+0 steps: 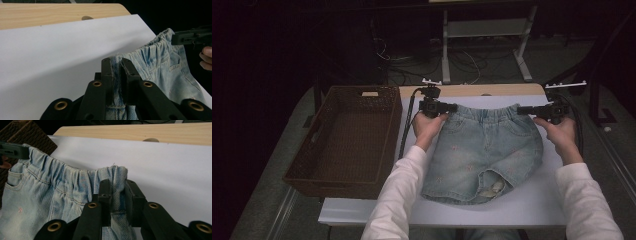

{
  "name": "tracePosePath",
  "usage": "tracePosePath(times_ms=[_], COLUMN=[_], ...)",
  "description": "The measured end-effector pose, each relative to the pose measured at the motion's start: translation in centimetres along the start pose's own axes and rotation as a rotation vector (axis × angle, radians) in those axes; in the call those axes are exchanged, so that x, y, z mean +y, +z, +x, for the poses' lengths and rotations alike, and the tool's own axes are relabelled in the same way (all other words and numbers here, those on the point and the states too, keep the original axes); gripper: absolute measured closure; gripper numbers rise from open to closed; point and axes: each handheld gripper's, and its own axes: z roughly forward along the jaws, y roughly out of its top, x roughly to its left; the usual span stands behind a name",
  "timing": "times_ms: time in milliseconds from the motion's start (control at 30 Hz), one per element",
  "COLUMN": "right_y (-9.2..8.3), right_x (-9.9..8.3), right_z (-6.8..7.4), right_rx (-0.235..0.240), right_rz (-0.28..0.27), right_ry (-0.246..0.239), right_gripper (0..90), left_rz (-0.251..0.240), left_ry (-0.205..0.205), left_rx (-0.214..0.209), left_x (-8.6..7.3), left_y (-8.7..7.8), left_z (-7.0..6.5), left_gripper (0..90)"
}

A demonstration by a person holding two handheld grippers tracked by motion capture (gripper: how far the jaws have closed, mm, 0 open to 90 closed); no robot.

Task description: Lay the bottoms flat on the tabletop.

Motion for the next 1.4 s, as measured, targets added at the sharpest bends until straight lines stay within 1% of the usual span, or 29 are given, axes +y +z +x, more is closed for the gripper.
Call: tracePosePath(times_ms=[167, 233, 333, 467, 533, 567, 600, 667, 767, 900, 1067, 1133, 1200, 1267, 1333, 1367, 1400], right_y=[1.0, 1.5, 2.3, 3.3, 3.7, 3.9, 4.0, 4.4, 4.8, 5.1, 5.2, 5.3, 5.5, 5.7, 5.7, 5.7, 5.7], right_x=[1.0, 1.3, 1.7, 2.5, 2.9, 3.1, 3.2, 3.3, 3.2, 2.8, 1.9, 1.5, 1.2, 1.0, 0.8, 0.7, 0.7], right_z=[-0.1, -0.2, -0.6, -0.8, -0.8, -0.8, -0.8, -0.9, -1.1, -1.5, -2.0, -2.2, -2.3, -2.3, -2.3, -2.4, -2.5], right_rx=[-0.005, -0.003, 0.003, 0.003, -0.004, -0.009, -0.013, -0.01, -0.018, -0.019, -0.011, -0.012, -0.006, 0.003, -0.011, -0.024, -0.027], right_rz=[0.002, 0.001, -0.006, -0.007, -0.002, 0.0, 0.002, 0.003, 0.006, 0.011, 0.007, 0.012, 0.016, 0.007, 0.001, 0.004, 0.012], right_ry=[-0.009, -0.005, 0.003, -0.001, -0.005, -0.006, -0.003, 0.004, 0.014, 0.031, 0.058, 0.069, 0.082, 0.086, 0.076, 0.075, 0.079], right_gripper=[75.7, 75.7, 75.7, 75.7, 75.7, 75.6, 75.7, 75.6, 75.6, 75.5, 74.9, 74.3, 72.1, 67.7, 64.1, 62.2, 60.6], left_rz=[-0.011, -0.018, -0.03, -0.048, -0.067, -0.075, -0.078, -0.074, -0.08, -0.082, -0.105, -0.101, -0.099, -0.111, -0.114, -0.111, -0.105], left_ry=[-0.017, -0.015, -0.025, -0.03, -0.037, -0.035, -0.03, -0.037, -0.057, -0.065, -0.11, -0.121, -0.118, -0.125, -0.13, -0.133, -0.129], left_rx=[0.011, 0.017, 0.021, 0.036, 0.035, 0.039, 0.046, 0.061, 0.056, 0.055, 0.033, 0.035, 0.047, 0.044, 0.044, 0.051, 0.06], left_x=[0.3, 0.4, 0.6, 0.8, 0.7, 0.6, 0.5, 0.3, 0.1, -0.1, -0.8, -1.0, -1.2, -1.5, -1.8, -1.9, -2.0], left_y=[0.3, 0.4, 0.5, 0.8, 1.0, 1.1, 1.3, 1.7, 2.3, 2.8, 3.3, 3.6, 3.7, 3.7, 3.8, 3.9, 3.9], left_z=[1.0, 1.4, 2.1, 2.8, 3.2, 3.4, 3.6, 4.0, 4.4, 4.7, 5.2, 5.3, 5.4, 5.5, 5.7, 5.8, 5.9], left_gripper=[81.6, 81.6, 81.5, 81.4, 81.4, 81.3, 81.2, 80.9, 80.9, 80.5, 79.4, 78.9, 77.5, 74.7, 69.0, 65.3, 63.0])
